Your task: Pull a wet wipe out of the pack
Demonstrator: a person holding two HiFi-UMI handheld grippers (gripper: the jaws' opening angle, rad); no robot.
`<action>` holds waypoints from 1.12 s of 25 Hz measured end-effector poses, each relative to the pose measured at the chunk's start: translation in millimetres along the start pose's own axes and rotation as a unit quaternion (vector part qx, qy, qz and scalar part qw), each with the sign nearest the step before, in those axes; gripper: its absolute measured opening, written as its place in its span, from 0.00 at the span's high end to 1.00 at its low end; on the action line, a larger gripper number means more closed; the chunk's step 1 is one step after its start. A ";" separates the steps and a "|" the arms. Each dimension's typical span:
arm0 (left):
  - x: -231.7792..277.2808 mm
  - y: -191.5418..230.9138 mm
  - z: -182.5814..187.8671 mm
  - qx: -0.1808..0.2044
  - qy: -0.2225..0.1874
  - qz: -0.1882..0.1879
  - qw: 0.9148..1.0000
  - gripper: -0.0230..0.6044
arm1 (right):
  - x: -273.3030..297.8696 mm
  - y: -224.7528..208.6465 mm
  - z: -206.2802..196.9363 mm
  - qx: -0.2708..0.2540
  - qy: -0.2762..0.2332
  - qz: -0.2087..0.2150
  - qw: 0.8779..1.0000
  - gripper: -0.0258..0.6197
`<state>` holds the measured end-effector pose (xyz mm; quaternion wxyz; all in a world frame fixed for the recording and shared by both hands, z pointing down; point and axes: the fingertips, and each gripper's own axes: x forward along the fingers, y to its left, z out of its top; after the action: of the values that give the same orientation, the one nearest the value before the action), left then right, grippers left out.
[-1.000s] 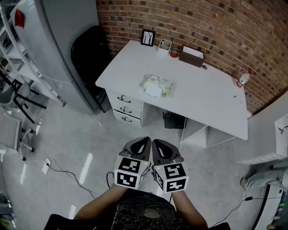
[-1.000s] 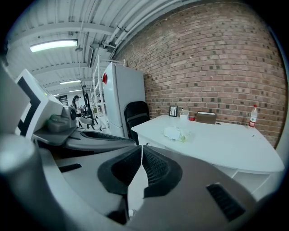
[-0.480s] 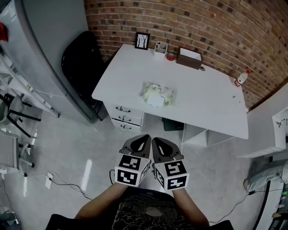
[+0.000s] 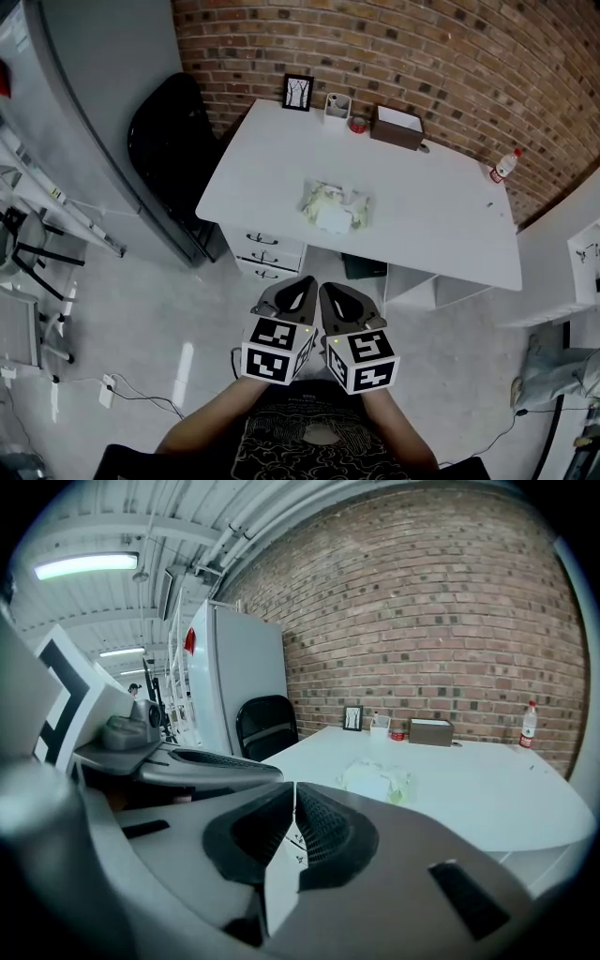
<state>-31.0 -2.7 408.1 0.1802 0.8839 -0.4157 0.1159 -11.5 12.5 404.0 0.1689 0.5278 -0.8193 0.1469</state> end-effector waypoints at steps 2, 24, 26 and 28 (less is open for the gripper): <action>1.1 3.6 1.1 0.002 0.000 0.000 1.000 0.94 | 3.8 0.5 2.1 -0.001 -0.003 0.000 1.000 0.93; 94.2 48.8 18.8 0.009 0.025 0.001 1.000 0.95 | 88.3 -68.0 20.7 0.013 0.006 0.000 1.000 0.93; 109.2 55.9 21.7 0.005 0.030 0.002 1.000 0.94 | 100.5 -78.4 22.3 0.016 0.011 0.000 1.000 0.93; 124.0 62.9 25.3 0.002 0.034 0.003 0.999 0.94 | 112.0 -88.8 23.7 0.017 0.018 0.000 1.000 0.93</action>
<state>-0.7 -136.2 443.1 0.1924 0.8786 -0.4116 0.1469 23.6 -124.2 436.6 0.1749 0.5276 -0.8136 0.1707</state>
